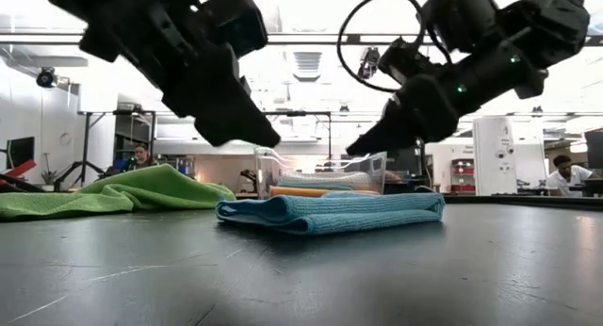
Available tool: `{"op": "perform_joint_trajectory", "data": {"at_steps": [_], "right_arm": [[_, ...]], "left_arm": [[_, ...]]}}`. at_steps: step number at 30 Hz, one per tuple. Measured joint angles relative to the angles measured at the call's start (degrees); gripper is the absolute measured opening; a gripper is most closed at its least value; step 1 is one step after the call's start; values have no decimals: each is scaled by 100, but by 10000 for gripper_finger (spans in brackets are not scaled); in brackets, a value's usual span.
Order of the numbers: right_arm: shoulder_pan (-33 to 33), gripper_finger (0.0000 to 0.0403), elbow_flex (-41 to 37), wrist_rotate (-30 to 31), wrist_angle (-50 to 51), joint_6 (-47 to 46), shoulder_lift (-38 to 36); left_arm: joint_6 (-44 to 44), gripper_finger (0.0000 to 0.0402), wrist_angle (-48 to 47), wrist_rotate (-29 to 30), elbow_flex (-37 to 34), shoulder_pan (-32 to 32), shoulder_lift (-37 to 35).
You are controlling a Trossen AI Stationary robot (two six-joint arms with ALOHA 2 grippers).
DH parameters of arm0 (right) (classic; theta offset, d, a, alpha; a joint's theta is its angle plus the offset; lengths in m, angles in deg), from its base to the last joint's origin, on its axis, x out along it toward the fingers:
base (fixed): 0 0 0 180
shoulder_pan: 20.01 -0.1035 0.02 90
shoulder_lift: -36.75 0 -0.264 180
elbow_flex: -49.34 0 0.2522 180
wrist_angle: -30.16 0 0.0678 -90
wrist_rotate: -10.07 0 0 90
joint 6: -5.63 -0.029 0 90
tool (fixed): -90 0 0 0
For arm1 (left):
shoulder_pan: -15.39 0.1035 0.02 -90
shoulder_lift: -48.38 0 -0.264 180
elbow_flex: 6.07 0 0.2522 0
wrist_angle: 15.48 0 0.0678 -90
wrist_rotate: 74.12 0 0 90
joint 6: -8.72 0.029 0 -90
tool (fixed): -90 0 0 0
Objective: Fold microfiber towels
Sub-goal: Fold the blue microfiber cloth
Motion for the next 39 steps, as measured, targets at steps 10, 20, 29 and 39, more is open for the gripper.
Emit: {"op": "perform_joint_trajectory", "data": {"at_steps": [10,20,29,39], "right_arm": [[471,8,120,-8,-1140,24,771],[551,8,465,7,-1240,-32,1564],[601,8,516,152,-1275,-56,1852],[613,9,508,449,-1363,45,2067]], "left_arm": [[82,0,-999,1328,-245,139,-272],[-104,0,-944,1587,-458,199,-135],[-109,0,-671,1584,-466,199,252],[-254,0,-612,1603,-455,194,403]]}}
